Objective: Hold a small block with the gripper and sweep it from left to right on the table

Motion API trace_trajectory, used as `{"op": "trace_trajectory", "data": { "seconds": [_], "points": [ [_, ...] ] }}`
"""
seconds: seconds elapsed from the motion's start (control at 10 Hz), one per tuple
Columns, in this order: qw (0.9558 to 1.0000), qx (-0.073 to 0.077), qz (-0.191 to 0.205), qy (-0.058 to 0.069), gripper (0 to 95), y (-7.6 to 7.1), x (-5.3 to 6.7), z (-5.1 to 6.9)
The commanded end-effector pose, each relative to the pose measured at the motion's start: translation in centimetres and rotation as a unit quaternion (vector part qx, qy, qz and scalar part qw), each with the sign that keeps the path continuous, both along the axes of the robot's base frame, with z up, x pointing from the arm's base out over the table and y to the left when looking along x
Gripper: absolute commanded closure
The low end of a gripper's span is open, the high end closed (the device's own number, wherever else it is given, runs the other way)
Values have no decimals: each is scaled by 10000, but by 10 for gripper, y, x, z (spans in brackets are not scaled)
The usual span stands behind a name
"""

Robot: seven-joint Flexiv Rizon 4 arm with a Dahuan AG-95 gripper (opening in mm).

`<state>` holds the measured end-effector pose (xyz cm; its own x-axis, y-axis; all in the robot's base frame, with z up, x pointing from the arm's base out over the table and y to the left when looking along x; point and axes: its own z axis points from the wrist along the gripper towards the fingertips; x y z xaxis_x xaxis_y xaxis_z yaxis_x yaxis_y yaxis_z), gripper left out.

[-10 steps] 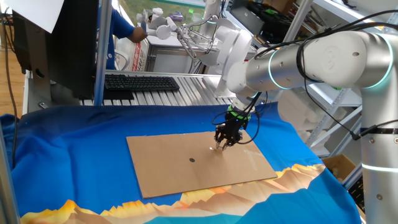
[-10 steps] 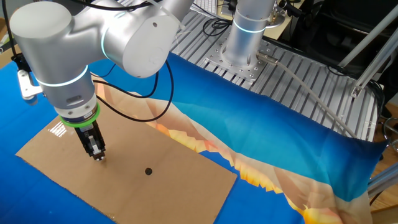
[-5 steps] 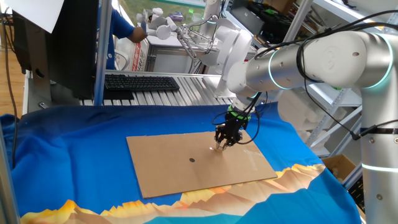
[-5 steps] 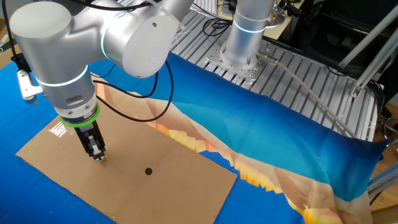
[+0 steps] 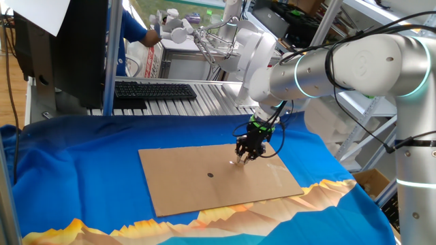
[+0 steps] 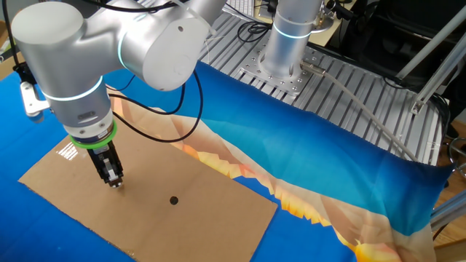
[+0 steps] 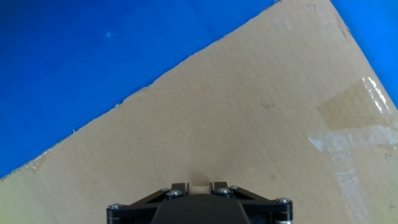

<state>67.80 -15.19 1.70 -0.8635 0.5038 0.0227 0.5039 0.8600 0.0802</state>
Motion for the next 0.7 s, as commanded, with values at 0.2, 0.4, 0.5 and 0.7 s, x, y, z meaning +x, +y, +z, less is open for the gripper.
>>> {"op": "trace_trajectory", "data": {
  "seconds": [0.2, 0.4, 0.5, 0.7],
  "points": [
    [10000, 2, -32, -13, 950, 3, 0, 0],
    [10000, -5, -78, -13, 950, 7, -1, 2],
    [10000, 3, -92, -12, 950, 8, -1, 2],
    [9999, 2, -111, -42, 950, 10, -1, -1]
  ]
}}
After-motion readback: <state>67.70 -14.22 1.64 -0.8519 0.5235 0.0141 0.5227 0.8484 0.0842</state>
